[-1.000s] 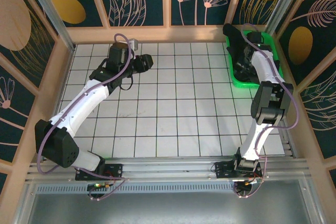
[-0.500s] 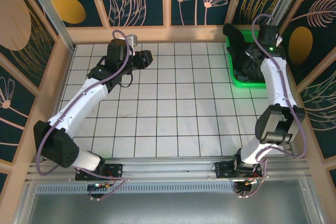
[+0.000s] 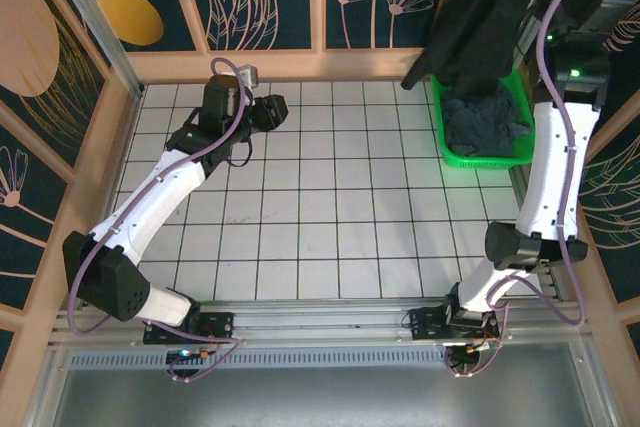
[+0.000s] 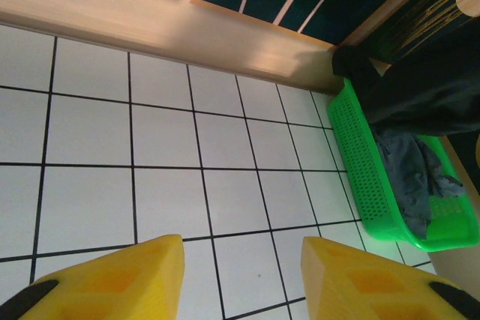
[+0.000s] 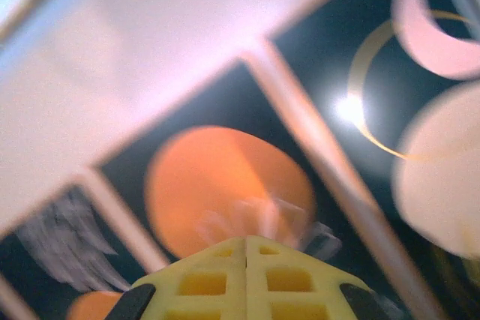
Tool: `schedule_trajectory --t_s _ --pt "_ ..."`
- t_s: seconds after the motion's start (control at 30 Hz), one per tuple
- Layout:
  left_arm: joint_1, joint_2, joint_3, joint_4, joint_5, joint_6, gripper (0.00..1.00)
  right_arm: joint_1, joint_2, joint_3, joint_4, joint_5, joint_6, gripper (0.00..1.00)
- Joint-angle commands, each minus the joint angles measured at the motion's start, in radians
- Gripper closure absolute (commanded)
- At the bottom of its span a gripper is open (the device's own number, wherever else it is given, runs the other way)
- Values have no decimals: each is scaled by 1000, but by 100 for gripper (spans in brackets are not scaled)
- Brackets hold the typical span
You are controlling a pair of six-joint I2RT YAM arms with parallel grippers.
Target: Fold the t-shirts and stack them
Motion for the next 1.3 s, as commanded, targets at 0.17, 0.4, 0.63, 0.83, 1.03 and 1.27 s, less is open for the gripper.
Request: schedule_trajectory --t_s 0.17,0.4,0.63,0.83,1.03,1.27 --pt "-3 -101 -49 -42 -184 -46 55 352 21 -11 127 -288 2 100" --pt "-2 -195 -73 -142 -440 -101 52 830 133 -295 102 -143 -50 100" --pt "-3 -330 -172 -232 -560 -176 46 953 469 -103 -148 -221 -35 51" --pt "-3 -375 -284 -290 -456 -261 36 880 316 -386 -87 -140 -19 39" --pt "-3 -296 -417 -243 -225 -415 30 711 71 -795 -97 63 58 41" --pt "-53 -78 -516 -147 37 -504 28 480 -157 -1189 -139 160 89 38"
